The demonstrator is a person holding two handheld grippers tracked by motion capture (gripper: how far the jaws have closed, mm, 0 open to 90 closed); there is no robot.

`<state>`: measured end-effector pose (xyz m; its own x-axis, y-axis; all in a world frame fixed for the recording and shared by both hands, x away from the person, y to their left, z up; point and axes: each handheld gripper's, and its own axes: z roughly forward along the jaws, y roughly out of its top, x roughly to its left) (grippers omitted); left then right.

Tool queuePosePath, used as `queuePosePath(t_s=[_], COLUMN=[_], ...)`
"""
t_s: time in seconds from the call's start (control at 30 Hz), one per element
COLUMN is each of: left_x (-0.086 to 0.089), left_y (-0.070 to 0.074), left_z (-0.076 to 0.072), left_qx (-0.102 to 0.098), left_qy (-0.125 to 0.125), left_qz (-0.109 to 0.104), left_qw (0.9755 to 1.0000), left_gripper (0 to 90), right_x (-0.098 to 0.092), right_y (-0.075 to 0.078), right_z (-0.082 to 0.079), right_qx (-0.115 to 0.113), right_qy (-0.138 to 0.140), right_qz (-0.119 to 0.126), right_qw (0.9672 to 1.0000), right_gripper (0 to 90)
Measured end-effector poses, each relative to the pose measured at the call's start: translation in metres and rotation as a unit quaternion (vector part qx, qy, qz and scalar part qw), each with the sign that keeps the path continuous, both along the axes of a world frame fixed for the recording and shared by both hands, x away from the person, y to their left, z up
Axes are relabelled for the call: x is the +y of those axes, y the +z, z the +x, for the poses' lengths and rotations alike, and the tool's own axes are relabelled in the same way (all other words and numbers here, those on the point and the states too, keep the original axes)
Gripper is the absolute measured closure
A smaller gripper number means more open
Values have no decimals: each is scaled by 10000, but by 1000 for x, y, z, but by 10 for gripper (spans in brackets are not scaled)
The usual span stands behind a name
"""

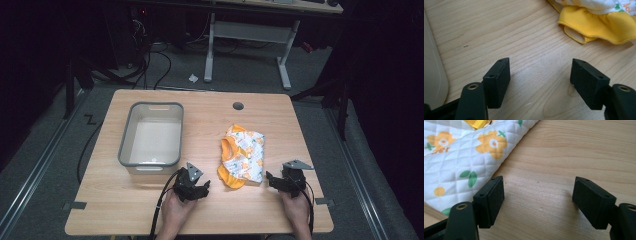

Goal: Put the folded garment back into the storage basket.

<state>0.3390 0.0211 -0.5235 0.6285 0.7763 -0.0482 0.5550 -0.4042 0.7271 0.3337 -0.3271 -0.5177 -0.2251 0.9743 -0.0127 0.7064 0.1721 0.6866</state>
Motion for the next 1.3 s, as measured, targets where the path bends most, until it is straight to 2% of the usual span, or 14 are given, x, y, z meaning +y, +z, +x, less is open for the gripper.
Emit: queuePosePath(t_s=[1.3], left_x=[0], left_y=[0], left_z=[-1], left_qx=[-6], left_qy=[61], left_qz=[-2], left_qw=[10000], left_gripper=[340], right_x=[1], right_y=[0], right_z=[0], right_qx=[7], right_qy=[112], right_qz=[3], right_qw=[9999], right_gripper=[254])
